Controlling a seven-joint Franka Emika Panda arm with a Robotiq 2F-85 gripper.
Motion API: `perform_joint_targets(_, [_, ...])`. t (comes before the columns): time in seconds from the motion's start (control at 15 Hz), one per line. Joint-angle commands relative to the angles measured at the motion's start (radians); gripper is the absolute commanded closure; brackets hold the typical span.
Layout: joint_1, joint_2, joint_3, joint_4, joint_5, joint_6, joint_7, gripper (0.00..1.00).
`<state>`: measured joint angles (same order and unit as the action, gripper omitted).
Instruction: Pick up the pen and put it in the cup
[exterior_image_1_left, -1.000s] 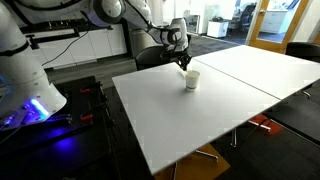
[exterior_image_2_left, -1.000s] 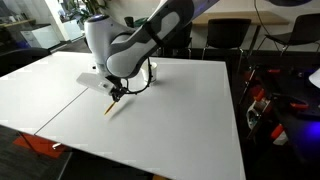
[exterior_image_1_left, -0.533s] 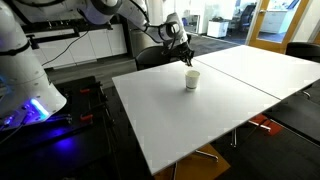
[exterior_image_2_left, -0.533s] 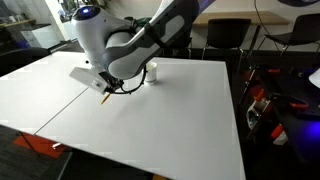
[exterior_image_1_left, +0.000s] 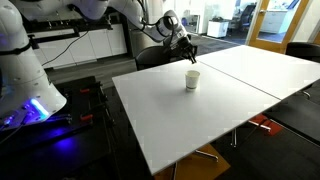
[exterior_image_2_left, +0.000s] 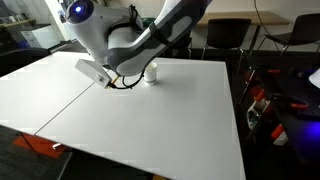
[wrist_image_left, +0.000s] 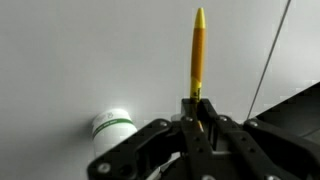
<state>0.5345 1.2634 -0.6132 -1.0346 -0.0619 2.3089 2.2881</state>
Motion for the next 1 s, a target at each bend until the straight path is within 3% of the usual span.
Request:
perform_joint_targets(0.0, [0.053, -0.113, 0.011, -0.152, -0.146, -0.091, 0.132, 0.97])
perform_joint_targets(0.4, [0.067, -0.211, 0.059, -0.250, -0.344, -0.251, 0.269, 0.97])
perform_joint_targets(0.93, [0.017, -0.315, 0.176, -0.313, -0.524, -0.443, 0.298, 0.97])
